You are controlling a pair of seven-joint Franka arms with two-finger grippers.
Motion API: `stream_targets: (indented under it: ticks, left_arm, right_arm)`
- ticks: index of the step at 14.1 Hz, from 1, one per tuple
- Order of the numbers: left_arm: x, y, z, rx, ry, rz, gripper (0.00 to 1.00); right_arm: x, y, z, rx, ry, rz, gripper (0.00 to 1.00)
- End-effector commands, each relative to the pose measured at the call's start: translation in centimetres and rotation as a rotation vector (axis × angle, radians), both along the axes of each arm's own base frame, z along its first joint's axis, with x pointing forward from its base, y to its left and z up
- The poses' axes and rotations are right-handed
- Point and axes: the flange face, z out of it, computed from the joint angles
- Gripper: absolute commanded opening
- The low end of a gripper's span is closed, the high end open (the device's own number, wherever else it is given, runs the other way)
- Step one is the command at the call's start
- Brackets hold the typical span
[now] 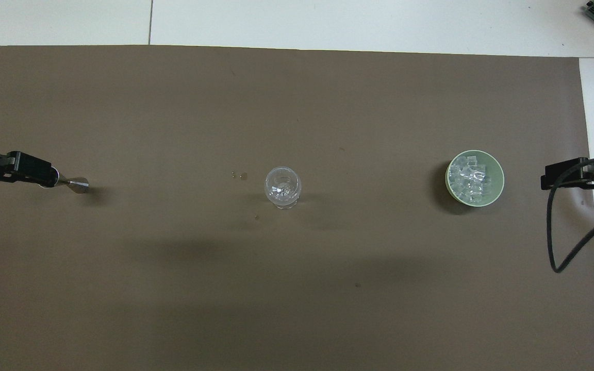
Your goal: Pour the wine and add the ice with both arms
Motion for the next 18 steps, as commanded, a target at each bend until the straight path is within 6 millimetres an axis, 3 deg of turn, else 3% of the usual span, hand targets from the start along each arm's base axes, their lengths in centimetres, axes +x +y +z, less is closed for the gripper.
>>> stream_targets:
  ticks: [1,6,12,15,18]
  left_arm:
    - [-0.6,-0.1,0.3,0.016,-0.006,-0.013,1.00]
    - [-0.4,1.0,0.5,0.016,-0.024,0.016,1.00]
    - [-0.4,6.2,-0.1,-0.004,-0.027,0.121,1.00]
    - [-1.7,10.3,-1.2,-0.130,-0.002,0.362,1.00]
    - [-2.5,12.3,-1.9,-0.145,0.023,0.581,1.00]
  right_arm:
    - [-0.6,0.1,0.0,0.013,-0.007,-0.004,1.00]
    - [-0.6,0.1,0.0,0.013,-0.007,-0.004,1.00]
    - [-0.6,0.1,0.0,0.013,-0.007,-0.004,1.00]
    - [-0.6,0.1,0.0,0.013,-0.007,-0.004,1.00]
    - [-0.6,0.1,0.0,0.013,-0.007,-0.004,1.00]
